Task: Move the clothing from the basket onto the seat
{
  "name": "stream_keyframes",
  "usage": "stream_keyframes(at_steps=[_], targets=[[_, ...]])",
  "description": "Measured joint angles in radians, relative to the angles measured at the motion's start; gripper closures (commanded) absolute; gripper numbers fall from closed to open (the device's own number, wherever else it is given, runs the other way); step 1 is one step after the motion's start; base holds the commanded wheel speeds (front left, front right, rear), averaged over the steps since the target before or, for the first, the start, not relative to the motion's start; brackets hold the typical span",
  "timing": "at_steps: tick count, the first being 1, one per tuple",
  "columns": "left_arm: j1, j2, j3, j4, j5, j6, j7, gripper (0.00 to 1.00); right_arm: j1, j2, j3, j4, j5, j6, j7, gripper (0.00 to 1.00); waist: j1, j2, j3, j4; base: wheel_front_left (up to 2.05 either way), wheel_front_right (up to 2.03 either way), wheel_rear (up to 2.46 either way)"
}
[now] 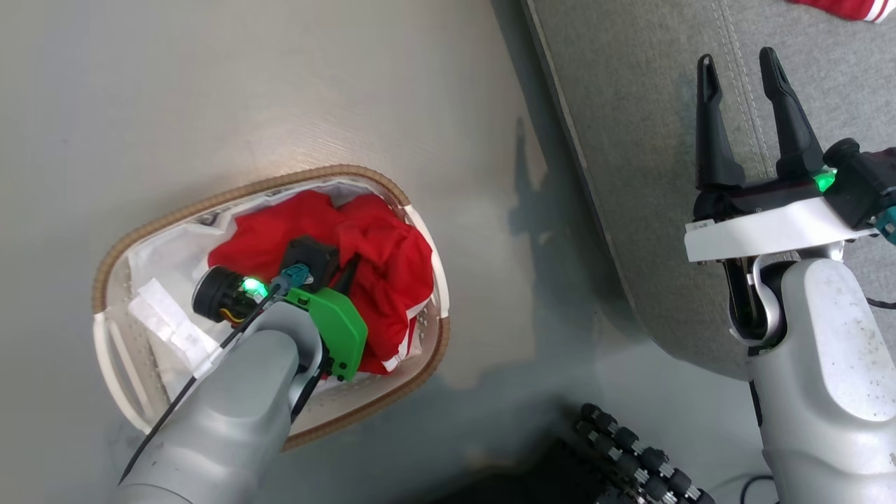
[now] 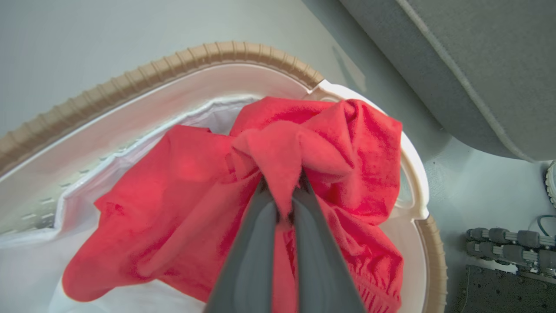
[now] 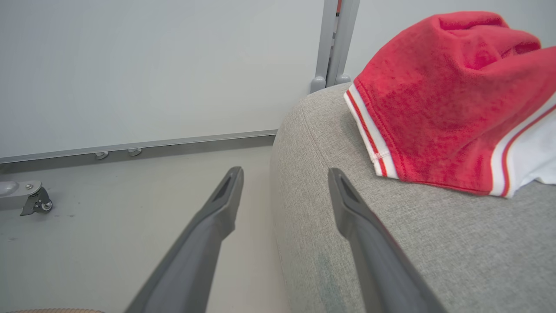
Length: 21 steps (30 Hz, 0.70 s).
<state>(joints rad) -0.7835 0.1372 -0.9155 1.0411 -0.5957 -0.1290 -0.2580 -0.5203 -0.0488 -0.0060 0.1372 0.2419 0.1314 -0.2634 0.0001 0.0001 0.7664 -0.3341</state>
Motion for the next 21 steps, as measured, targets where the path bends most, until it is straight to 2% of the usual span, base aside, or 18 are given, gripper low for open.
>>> stream_keyframes(at_steps=[13,21], targets=[[0.107,0.036,0.067,-0.304,0.046,0.000,-0.004,1.00,0.103,0.001,-0.046,0.044,-0.104,0.000,0.000,0.00,-0.0001,0.0000,-0.206,0.081,0.00,0.00,0.00],[0.116,0.044,0.050,-0.429,0.057,0.000,-0.004,1.00,0.189,0.001,-0.060,0.076,-0.139,0.000,0.000,0.00,-0.0002,0.0000,-0.372,0.126,0.00,0.00,0.00]])
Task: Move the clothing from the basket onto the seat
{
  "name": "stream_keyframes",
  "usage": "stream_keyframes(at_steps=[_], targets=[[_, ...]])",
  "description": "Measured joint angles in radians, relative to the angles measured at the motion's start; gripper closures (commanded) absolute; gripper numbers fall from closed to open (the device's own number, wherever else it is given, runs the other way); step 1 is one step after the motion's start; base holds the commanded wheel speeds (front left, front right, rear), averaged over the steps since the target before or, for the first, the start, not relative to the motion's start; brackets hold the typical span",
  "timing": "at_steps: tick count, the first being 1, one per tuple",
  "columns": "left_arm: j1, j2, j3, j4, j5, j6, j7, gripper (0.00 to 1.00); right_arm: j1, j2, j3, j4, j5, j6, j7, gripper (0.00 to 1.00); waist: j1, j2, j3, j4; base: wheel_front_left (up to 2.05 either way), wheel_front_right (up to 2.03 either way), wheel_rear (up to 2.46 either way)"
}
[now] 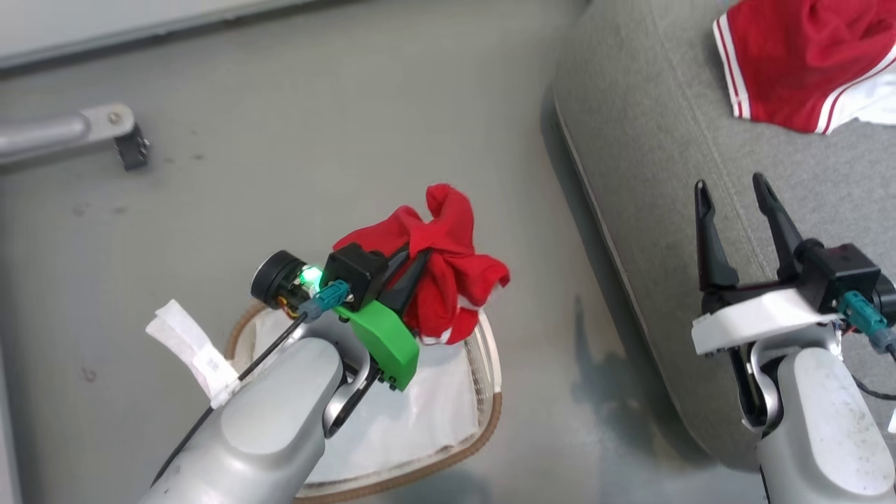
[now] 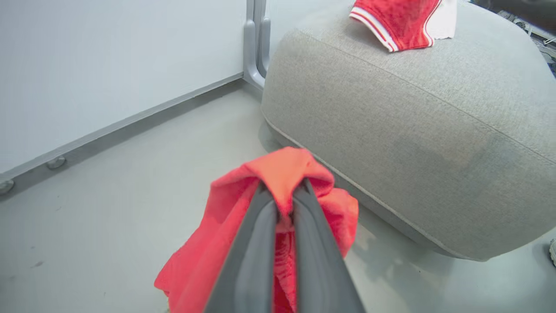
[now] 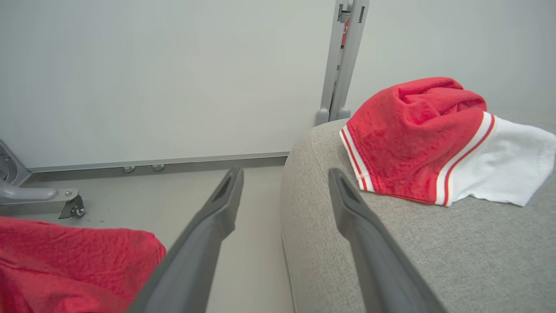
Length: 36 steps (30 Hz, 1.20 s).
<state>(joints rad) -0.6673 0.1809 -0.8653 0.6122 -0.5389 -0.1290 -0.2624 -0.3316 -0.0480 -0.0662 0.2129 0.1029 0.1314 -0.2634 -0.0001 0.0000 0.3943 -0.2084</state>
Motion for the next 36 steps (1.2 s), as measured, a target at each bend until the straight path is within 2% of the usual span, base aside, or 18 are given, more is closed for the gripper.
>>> stream_keyframes(at_steps=[11,17,27,36], targets=[[-0.208,0.040,-0.090,-0.056,-0.038,0.000,0.015,1.00,0.059,0.000,0.027,0.005,-0.018,0.000,0.000,0.00,0.0000,0.0000,-0.207,0.046,0.00,0.00,0.00],[-0.324,0.055,-0.073,-0.065,-0.062,0.000,0.014,1.00,0.078,-0.001,0.044,0.006,-0.019,0.000,0.000,0.00,0.0000,0.0000,-0.282,0.057,0.00,0.00,0.00],[-0.436,0.060,-0.044,-0.090,-0.081,0.000,0.023,1.00,0.084,-0.001,0.125,0.012,-0.012,0.000,0.000,0.00,0.0000,0.0000,-0.343,0.061,0.00,0.00,0.00],[-0.453,0.044,-0.062,-0.141,-0.078,0.003,0.040,1.00,0.011,-0.001,0.201,0.040,-0.038,0.000,0.000,0.00,0.0000,0.0000,-0.361,0.088,0.00,0.00,0.00]])
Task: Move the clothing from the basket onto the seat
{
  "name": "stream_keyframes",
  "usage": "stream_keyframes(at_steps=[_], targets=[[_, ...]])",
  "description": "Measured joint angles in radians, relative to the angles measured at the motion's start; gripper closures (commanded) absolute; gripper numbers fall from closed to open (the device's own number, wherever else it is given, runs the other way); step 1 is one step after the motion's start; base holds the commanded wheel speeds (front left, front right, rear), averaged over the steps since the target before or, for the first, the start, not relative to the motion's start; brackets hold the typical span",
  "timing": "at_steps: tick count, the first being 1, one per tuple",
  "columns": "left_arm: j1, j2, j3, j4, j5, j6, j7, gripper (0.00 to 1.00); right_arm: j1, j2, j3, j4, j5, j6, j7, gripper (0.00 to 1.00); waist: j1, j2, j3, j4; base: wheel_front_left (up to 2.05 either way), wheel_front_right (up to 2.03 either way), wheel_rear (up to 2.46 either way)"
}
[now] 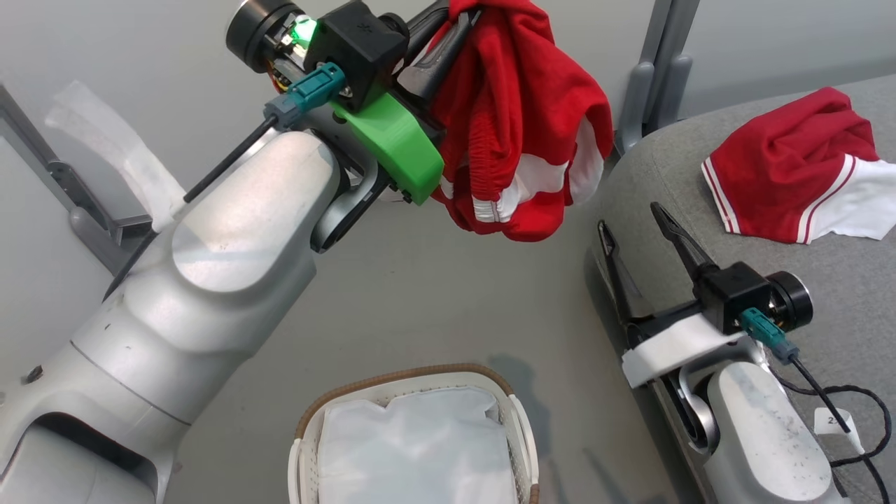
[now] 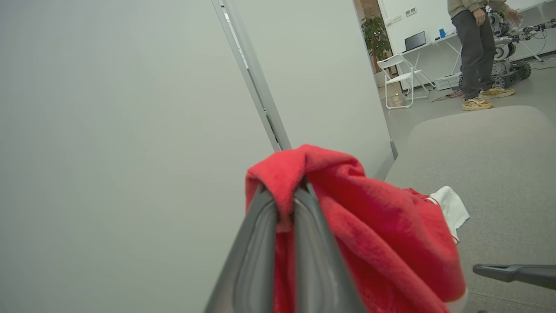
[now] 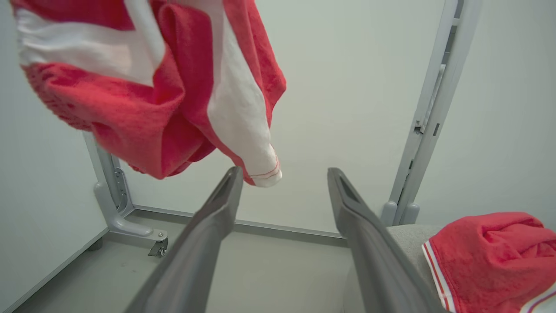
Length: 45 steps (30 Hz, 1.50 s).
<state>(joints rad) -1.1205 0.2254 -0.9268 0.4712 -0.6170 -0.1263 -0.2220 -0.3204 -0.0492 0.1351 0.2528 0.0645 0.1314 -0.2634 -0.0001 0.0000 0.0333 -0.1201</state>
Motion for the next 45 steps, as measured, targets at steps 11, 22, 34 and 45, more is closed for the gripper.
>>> stream_keyframes(at_steps=[11,22,34,45], targets=[[0.027,-0.009,-0.039,-0.063,-0.008,0.000,0.019,1.00,-0.122,0.000,0.097,0.065,-0.029,0.000,0.000,0.00,0.0000,0.0000,-0.014,0.053,0.00,0.00,0.00],[0.113,0.011,-0.042,-0.091,-0.058,0.012,0.018,1.00,-0.212,0.001,0.193,0.133,-0.010,0.000,0.000,1.00,0.0000,0.0000,-0.025,0.094,0.00,0.00,0.00],[0.331,0.051,0.018,-0.100,-0.113,0.063,-0.035,0.00,-0.199,0.001,0.166,0.094,-0.006,0.000,0.000,1.00,0.0000,0.0000,-0.026,0.087,0.00,0.00,0.00],[0.604,0.019,0.142,-0.110,-0.033,0.056,-0.040,0.00,-0.152,0.001,0.051,0.056,-0.040,0.000,0.000,1.00,0.0000,0.0000,-0.015,0.090,0.00,0.00,0.00]])
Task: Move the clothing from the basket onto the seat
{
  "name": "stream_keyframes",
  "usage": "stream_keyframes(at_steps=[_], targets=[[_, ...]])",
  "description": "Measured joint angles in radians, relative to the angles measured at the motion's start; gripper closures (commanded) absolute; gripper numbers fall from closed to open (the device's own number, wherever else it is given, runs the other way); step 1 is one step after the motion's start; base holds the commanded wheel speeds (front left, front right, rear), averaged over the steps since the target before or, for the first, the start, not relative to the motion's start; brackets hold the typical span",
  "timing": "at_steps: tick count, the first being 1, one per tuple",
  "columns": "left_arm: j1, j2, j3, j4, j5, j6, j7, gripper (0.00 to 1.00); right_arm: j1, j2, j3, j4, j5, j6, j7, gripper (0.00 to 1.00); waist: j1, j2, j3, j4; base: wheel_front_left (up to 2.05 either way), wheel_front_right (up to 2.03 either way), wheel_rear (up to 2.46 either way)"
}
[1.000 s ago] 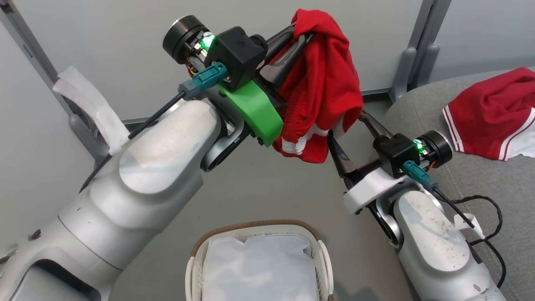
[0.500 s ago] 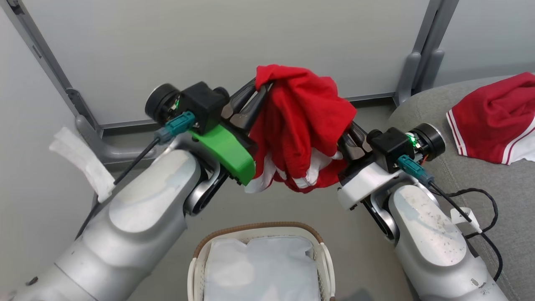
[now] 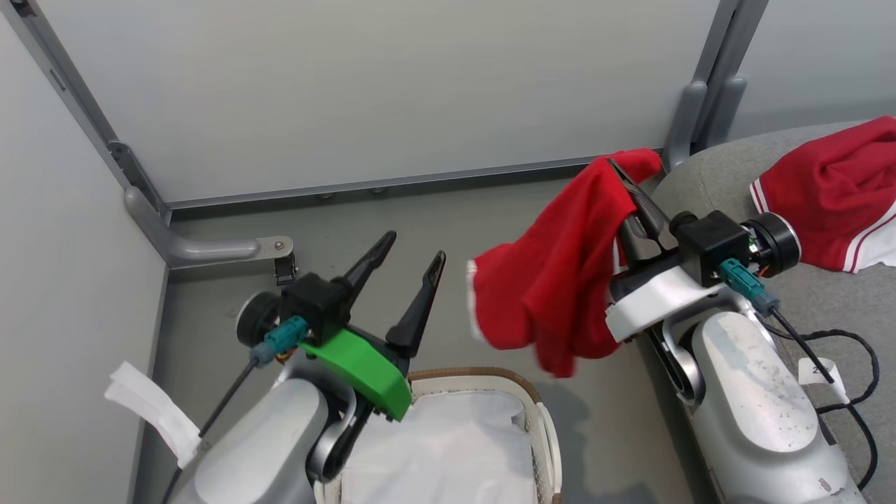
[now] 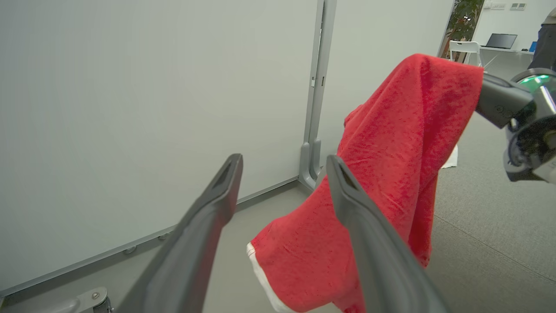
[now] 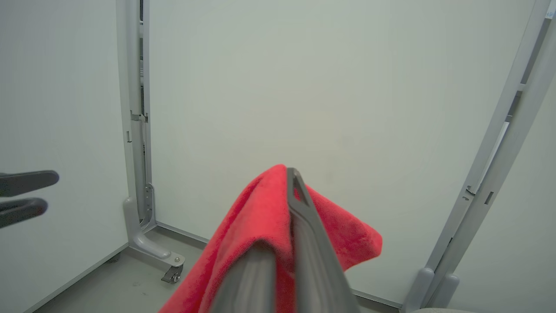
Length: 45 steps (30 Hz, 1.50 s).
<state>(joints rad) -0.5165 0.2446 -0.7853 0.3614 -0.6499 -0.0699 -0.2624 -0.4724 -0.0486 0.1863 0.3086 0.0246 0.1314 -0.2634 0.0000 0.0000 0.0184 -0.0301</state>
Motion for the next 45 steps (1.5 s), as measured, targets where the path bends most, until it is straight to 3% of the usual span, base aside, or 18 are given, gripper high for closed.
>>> stream_keyframes(at_steps=[12,27,37,45], targets=[[0.185,-0.074,0.111,0.040,0.115,-0.040,0.000,0.00,0.054,0.000,-0.093,-0.035,-0.008,0.000,0.000,1.00,0.0000,0.0000,0.005,-0.004,0.00,0.00,0.00],[0.250,-0.132,0.182,0.050,0.210,-0.058,0.000,0.00,0.071,0.000,-0.122,-0.059,-0.012,0.000,0.000,1.00,0.0000,0.0000,0.019,-0.039,0.00,0.00,0.00],[0.247,-0.134,0.131,0.030,0.222,-0.059,0.000,0.00,0.144,-0.001,-0.218,-0.102,-0.023,0.000,0.000,1.00,0.0000,0.0001,0.049,-0.137,0.00,0.00,0.00],[0.221,-0.120,0.100,0.016,0.231,-0.059,0.000,0.00,0.157,-0.001,-0.245,-0.138,-0.012,0.000,0.000,1.00,0.0000,0.0000,0.083,-0.264,0.00,0.00,0.00]])
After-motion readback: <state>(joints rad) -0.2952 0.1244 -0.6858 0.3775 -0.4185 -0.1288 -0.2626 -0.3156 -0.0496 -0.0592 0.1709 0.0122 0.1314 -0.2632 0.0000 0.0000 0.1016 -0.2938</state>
